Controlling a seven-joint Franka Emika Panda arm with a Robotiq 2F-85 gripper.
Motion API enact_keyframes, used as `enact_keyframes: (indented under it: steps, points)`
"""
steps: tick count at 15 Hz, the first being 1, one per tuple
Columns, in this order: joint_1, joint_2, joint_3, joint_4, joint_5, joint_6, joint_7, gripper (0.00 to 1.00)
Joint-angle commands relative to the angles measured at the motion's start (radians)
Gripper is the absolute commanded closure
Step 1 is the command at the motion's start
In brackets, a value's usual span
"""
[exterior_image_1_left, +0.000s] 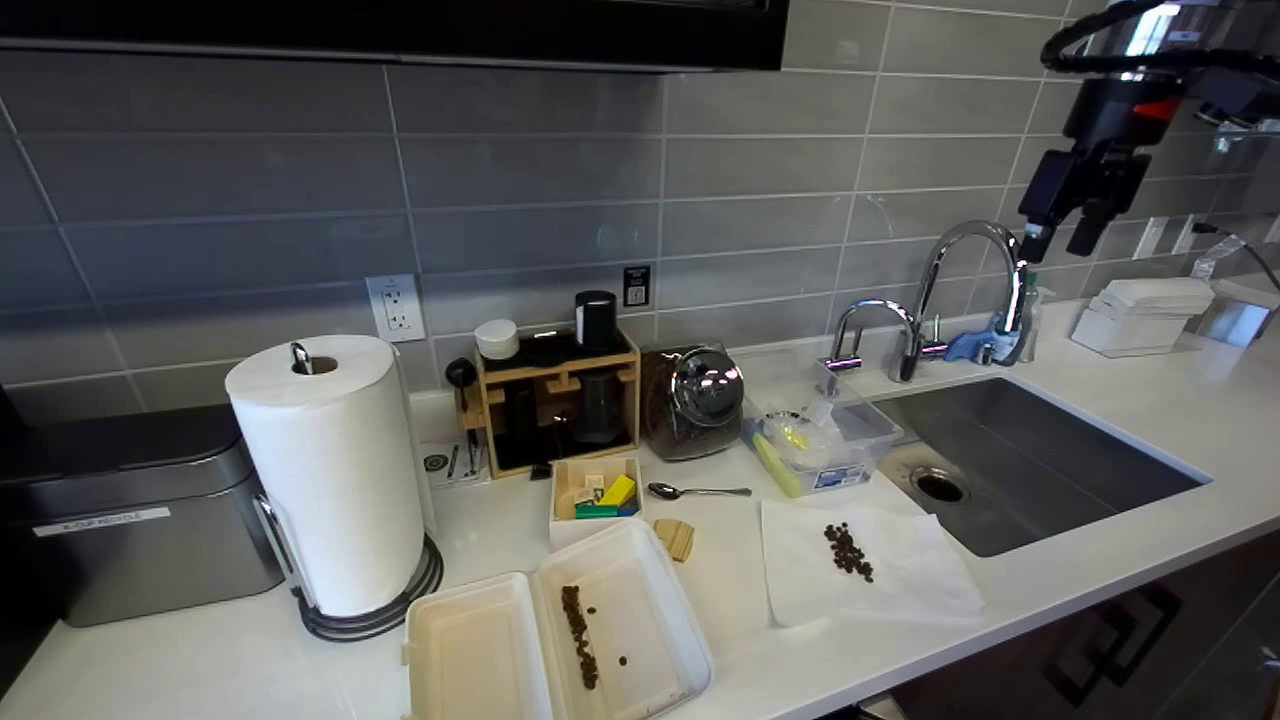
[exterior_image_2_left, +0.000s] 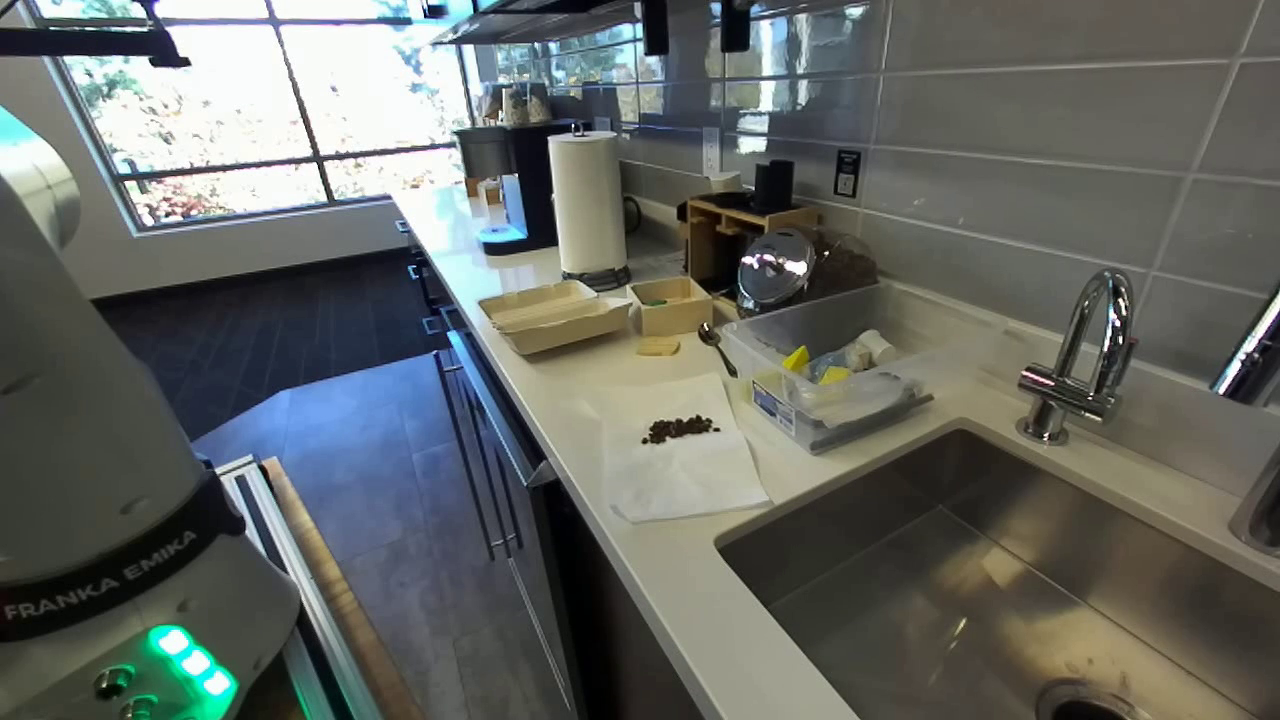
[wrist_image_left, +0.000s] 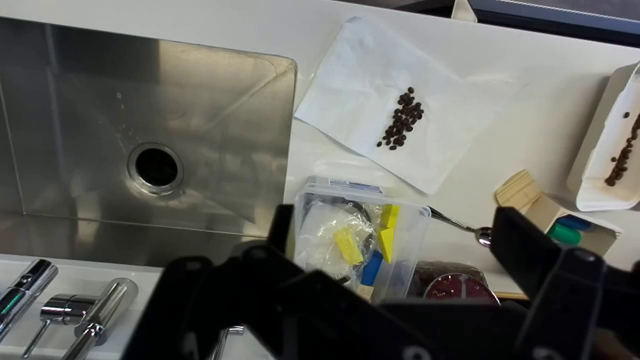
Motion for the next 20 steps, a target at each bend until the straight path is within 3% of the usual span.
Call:
enact_keyframes:
  steps: [1,6,11,15,16,17,20]
  points:
    - [0.003,-0.005,-0.033,-0.044,0.078,0.029,-0.051,0.00]
    - [-0.034,-0.012,-0.119,-0.202,0.198,0.183,-0.103,0.00]
    - [-0.039,0.057,-0.191,-0.406,0.358,0.507,-0.178,0.00]
    - [0.010,0.143,-0.222,-0.553,0.540,0.791,-0.235,0.00]
    - [0.028,0.168,-0.230,-0.565,0.571,0.801,-0.274,0.00]
    - [-0.017,0.128,-0.201,-0.533,0.491,0.743,-0.219,0.00]
    - [0.001,0.167,-0.204,-0.560,0.537,0.781,-0.246,0.00]
